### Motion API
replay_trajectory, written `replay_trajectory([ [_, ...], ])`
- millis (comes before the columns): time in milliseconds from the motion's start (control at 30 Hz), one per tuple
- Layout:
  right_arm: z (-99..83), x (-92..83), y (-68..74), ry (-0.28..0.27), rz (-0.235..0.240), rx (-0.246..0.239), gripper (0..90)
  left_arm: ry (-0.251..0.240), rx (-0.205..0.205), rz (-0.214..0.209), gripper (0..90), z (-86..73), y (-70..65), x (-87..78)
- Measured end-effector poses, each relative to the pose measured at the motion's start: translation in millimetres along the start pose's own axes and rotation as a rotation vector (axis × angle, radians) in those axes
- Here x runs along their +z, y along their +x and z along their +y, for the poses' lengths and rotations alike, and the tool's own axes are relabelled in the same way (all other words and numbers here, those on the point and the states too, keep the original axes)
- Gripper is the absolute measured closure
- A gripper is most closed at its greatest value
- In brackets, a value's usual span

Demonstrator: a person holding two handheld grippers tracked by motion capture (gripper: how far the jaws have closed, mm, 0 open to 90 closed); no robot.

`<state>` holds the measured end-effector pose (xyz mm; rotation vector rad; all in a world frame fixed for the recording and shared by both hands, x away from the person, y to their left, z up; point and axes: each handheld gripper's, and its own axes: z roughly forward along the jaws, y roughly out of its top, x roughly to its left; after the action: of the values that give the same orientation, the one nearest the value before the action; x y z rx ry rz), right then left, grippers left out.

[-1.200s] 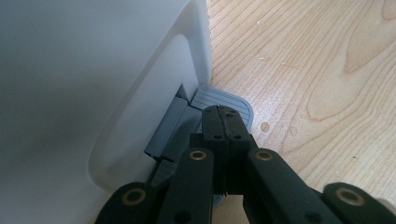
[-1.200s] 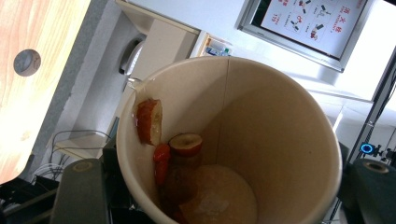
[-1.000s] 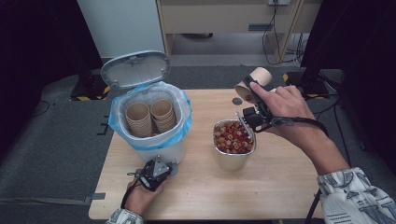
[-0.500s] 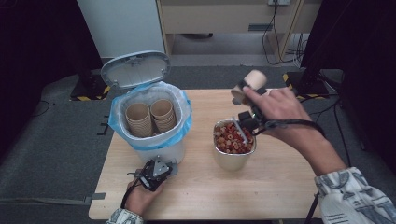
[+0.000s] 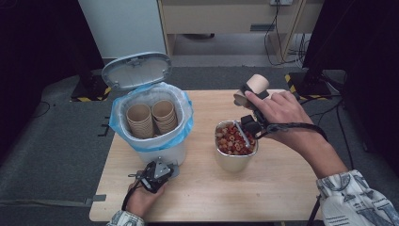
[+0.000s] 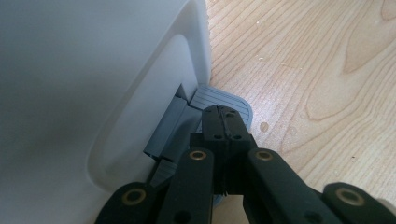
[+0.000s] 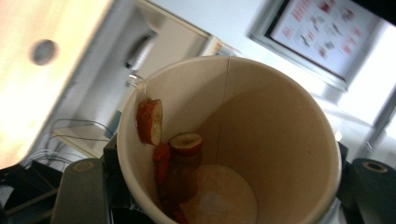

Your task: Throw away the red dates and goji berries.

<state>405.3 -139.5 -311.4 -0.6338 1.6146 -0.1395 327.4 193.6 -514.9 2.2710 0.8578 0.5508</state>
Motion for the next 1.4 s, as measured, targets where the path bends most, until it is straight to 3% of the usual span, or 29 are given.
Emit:
replay_trajectory([
  [33,3.7,1.7,5.0,-0.012,0.026,-0.025,31.1,-0.002,-0.001,-0.002,89.8,-0.1,0.1,0.1],
  [67,10.4,4.8,14.3,-0.035,0.064,-0.101,31.2,-0.002,-0.002,-0.002,89.8,-0.2,0.2,0.0],
  [100,16.8,6.4,25.0,-0.04,0.098,-0.148,31.2,-0.002,-0.001,-0.001,89.8,-0.1,0.0,0.0],
  [133,20.0,7.5,30.8,-0.046,0.114,-0.163,31.2,-0.001,0.002,0.0,89.8,-0.1,-0.2,0.0],
  [233,14.6,7.3,21.7,-0.039,0.066,-0.079,31.2,-0.003,-0.002,-0.002,89.8,-0.3,0.2,0.0],
  [267,13.6,7.2,19.6,-0.037,0.061,-0.081,31.3,-0.002,0.0,-0.002,89.8,-0.2,0.1,0.0],
  [300,17.2,6.8,24.5,-0.042,0.078,-0.117,31.2,-0.002,0.0,-0.002,89.8,-0.2,0.1,0.0],
  [367,18.9,6.8,27.7,-0.043,0.088,-0.122,31.2,-0.003,-0.001,-0.003,89.8,-0.2,0.2,0.0],
  [500,16.7,7.7,25.5,-0.044,0.08,-0.093,31.2,-0.001,0.0,0.0,89.8,-0.1,-0.2,-0.1],
  [733,9.0,2.6,9.0,-0.03,0.048,-0.106,31.2,-0.003,-0.001,-0.002,89.9,-0.2,0.0,-0.1],
  [1200,5.9,4.4,8.9,-0.021,0.04,-0.083,31.2,-0.004,-0.005,-0.005,89.9,-0.3,0.2,-0.2],
  [1333,14.7,6.1,23.1,-0.028,0.077,-0.16,31.2,-0.004,-0.004,-0.005,89.8,-0.3,0.2,-0.2],
  [1400,10.0,5.9,16.1,-0.02,0.048,-0.11,31.2,-0.005,-0.006,-0.006,89.9,-0.3,0.3,-0.2],
])
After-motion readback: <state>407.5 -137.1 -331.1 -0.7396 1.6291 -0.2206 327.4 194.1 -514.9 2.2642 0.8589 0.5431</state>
